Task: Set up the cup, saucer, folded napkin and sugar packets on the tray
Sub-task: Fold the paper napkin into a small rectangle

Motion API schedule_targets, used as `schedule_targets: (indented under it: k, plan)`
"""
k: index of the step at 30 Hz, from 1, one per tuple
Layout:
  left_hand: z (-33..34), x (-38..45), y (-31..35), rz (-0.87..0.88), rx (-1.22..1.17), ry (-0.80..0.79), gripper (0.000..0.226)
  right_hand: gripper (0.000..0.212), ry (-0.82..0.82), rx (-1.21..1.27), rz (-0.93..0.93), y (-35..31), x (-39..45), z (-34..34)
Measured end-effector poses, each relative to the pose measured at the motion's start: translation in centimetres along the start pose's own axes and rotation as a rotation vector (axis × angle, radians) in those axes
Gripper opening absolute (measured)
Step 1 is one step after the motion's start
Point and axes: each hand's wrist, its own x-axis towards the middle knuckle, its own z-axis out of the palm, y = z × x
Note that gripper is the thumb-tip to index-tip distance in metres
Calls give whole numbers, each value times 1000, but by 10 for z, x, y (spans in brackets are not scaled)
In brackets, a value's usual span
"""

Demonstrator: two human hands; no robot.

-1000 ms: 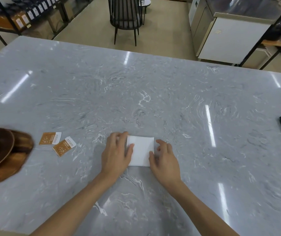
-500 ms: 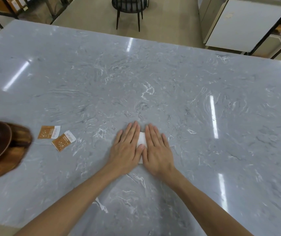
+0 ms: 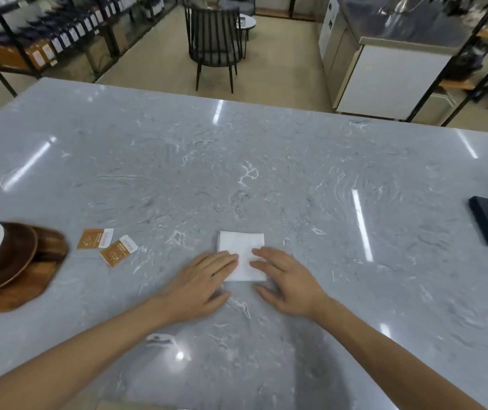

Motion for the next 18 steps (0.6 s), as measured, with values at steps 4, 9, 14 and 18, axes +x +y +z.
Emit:
schedule_targets:
  k: [4, 9, 14, 18]
  plan:
    - [-14, 8, -3, 30, 30, -8, 65, 41, -52, -174, -89, 1, 3, -6]
    - [-26, 20, -6, 81, 48, 6, 50, 30, 34, -241, -180, 3, 13, -11]
    - [-21, 22, -7, -119, -232, 156, 31, 28, 34, -16, 15, 5, 19, -13]
    - [-24, 32, -12, -293, -496, 202, 18, 41, -32, 198, 181, 12, 22, -14]
